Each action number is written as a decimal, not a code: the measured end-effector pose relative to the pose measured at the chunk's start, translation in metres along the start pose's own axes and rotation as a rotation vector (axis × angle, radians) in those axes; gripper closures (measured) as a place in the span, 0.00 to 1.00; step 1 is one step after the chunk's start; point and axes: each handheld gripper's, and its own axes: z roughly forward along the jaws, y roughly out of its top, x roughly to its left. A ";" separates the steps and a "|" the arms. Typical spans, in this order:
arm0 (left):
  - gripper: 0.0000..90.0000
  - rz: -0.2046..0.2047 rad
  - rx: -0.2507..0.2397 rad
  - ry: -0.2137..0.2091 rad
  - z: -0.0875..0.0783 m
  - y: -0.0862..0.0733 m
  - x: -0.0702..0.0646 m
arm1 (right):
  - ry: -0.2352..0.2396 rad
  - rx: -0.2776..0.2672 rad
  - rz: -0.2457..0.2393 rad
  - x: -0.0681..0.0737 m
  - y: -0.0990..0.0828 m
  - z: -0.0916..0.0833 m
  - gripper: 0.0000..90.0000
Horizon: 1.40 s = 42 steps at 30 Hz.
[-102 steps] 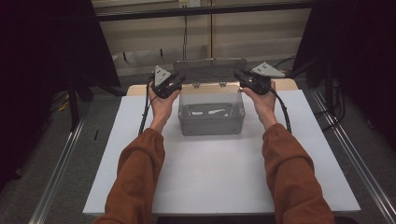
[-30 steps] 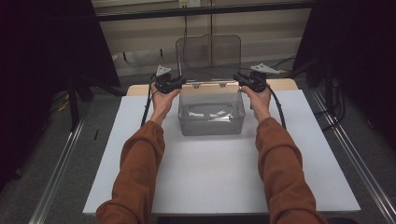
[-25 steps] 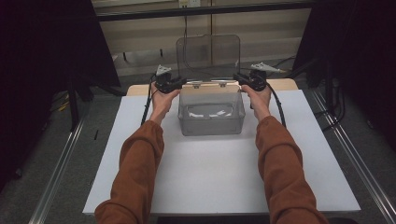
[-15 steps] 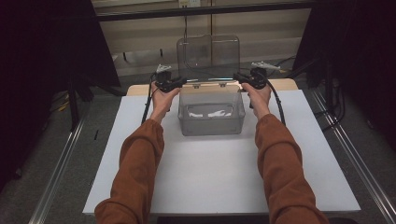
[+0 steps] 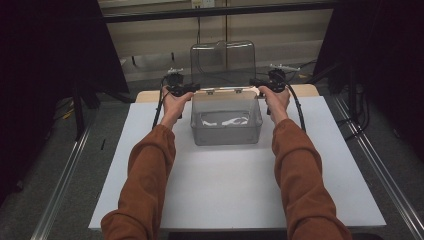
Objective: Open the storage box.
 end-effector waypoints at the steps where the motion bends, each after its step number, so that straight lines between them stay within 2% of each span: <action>1: 0.72 0.002 0.008 0.003 0.000 0.001 -0.001 | 0.000 -0.001 0.007 -0.001 0.000 0.000 0.82; 4: 0.71 -0.012 0.022 0.001 0.001 0.002 0.000 | 0.006 0.009 0.035 -0.002 0.000 0.001 0.82; 5: 0.71 -0.025 0.015 0.001 0.002 0.001 0.000 | 0.005 0.013 0.035 -0.002 0.000 0.001 0.82; 10: 0.69 -0.048 0.040 0.011 0.004 0.002 0.001 | 0.006 0.031 0.052 -0.004 -0.001 0.003 0.80; 19: 0.68 -0.069 0.049 -0.010 0.005 0.001 0.004 | 0.004 0.043 0.094 -0.005 -0.001 0.005 0.79; 24: 0.64 -0.099 0.050 -0.023 0.007 -0.001 0.005 | 0.006 0.054 0.096 -0.005 -0.004 0.008 0.74; 25: 0.64 -0.101 0.058 -0.030 0.006 -0.001 0.006 | 0.013 0.053 0.109 -0.006 -0.004 0.008 0.74; 31: 0.62 -0.093 0.051 -0.024 0.007 -0.001 0.005 | 0.011 0.056 0.116 -0.006 -0.005 0.009 0.73; 34: 0.61 -0.069 0.059 0.001 0.007 -0.001 0.006 | 0.018 0.061 0.122 -0.006 -0.006 0.010 0.70; 38: 0.61 -0.088 0.054 -0.019 0.007 -0.003 0.009 | 0.038 0.070 0.178 -0.008 -0.010 0.013 0.66; 42: 0.61 -0.093 0.042 -0.016 0.008 -0.004 0.008 | 0.036 0.061 0.184 -0.008 -0.011 0.015 0.65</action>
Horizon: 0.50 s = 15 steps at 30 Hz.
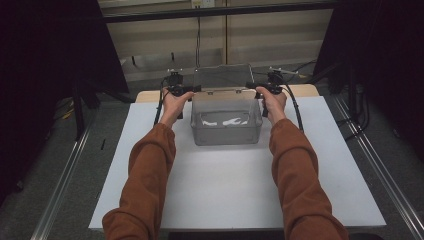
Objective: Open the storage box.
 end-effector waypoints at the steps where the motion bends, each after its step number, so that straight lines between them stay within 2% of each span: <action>1: 0.61 0.001 -0.001 0.000 0.000 0.000 0.000 | 0.004 0.002 0.009 0.000 0.000 0.000 0.65; 8: 0.57 0.004 -0.014 -0.006 0.002 -0.002 0.000 | -0.013 0.001 0.009 0.001 -0.001 0.000 0.62; 10: 0.56 0.007 -0.017 -0.001 0.002 -0.002 0.000 | -0.015 -0.002 0.023 -0.001 -0.001 0.000 0.56; 11: 0.53 0.008 -0.017 0.009 0.003 -0.003 0.001 | -0.019 -0.010 0.020 -0.001 -0.002 0.000 0.54; 13: 0.49 -0.006 -0.019 0.002 0.002 -0.003 0.003 | -0.038 -0.032 -0.007 -0.001 -0.001 -0.001 0.53; 14: 0.47 -0.017 -0.040 0.011 0.001 -0.002 0.003 | -0.029 -0.038 -0.010 -0.001 0.000 -0.002 0.54; 15: 0.48 -0.002 -0.040 0.024 0.001 -0.002 0.003 | -0.023 -0.050 -0.007 -0.001 0.001 -0.003 0.54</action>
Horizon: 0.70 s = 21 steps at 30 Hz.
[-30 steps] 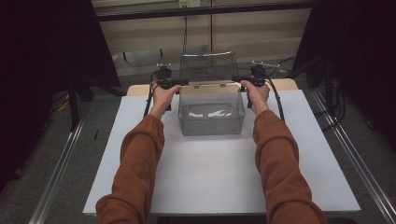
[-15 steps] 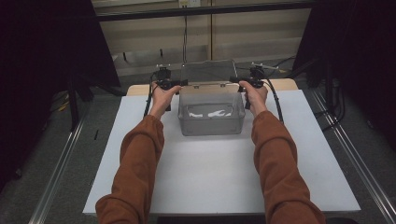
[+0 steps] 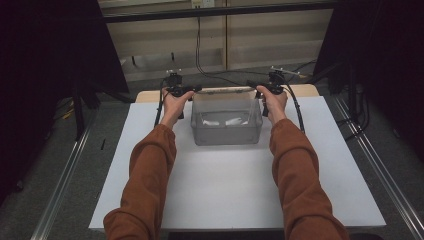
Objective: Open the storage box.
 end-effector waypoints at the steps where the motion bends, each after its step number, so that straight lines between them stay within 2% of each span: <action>1: 0.46 0.008 0.001 0.001 0.000 0.000 0.000 | -0.022 -0.004 -0.029 0.001 0.001 -0.001 0.51; 4: 0.41 0.029 -0.011 0.000 -0.001 -0.001 -0.001 | -0.047 -0.013 -0.067 0.003 0.000 -0.001 0.45; 5: 0.40 0.038 -0.010 -0.008 -0.001 -0.001 -0.002 | -0.051 -0.016 -0.076 0.004 0.000 -0.001 0.44; 8: 0.35 0.073 -0.016 0.002 -0.002 -0.001 -0.003 | -0.048 -0.027 -0.101 0.006 -0.001 -0.002 0.41; 10: 0.30 0.067 -0.005 0.007 -0.003 -0.002 -0.003 | -0.057 -0.038 -0.122 0.007 -0.001 -0.004 0.38; 14: 0.24 0.083 -0.022 0.005 -0.005 -0.007 -0.001 | -0.083 -0.046 -0.183 0.008 0.000 -0.007 0.29; 17: 0.18 0.092 -0.051 -0.002 -0.009 -0.010 0.001 | -0.086 -0.052 -0.204 0.009 -0.002 -0.009 0.24; 19: 0.15 0.096 -0.034 -0.008 -0.011 -0.010 0.001 | -0.079 -0.070 -0.220 0.010 -0.004 -0.010 0.20; 21: 0.16 0.119 -0.025 -0.014 -0.014 -0.010 -0.002 | -0.090 -0.067 -0.224 0.012 -0.004 -0.010 0.14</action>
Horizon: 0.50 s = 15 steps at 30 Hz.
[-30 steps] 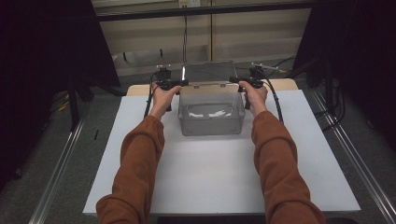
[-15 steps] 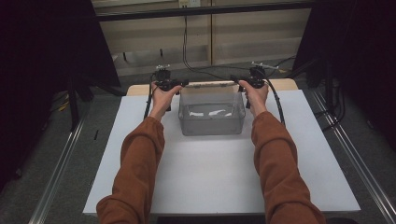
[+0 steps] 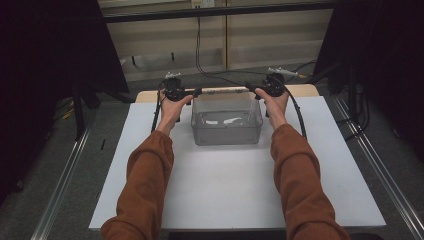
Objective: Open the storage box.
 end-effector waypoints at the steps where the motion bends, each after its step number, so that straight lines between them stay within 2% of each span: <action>1: 0.15 0.011 -0.013 0.003 -0.002 0.000 -0.001 | -0.001 0.001 -0.005 0.001 0.000 0.000 0.14; 5: 0.13 0.042 -0.035 0.011 -0.006 0.001 -0.006 | -0.018 -0.008 -0.052 0.003 0.001 -0.001 0.08; 10: 0.12 0.039 -0.063 0.021 -0.014 -0.003 -0.010 | -0.025 -0.023 -0.087 0.007 0.001 -0.006 0.07; 13: 0.07 0.067 -0.078 0.032 -0.019 -0.006 -0.013 | -0.032 -0.029 -0.100 0.011 0.003 -0.011 0.06; 15: 0.06 0.085 -0.091 0.022 -0.022 -0.008 -0.014 | -0.037 -0.052 -0.134 0.013 0.003 -0.015 0.06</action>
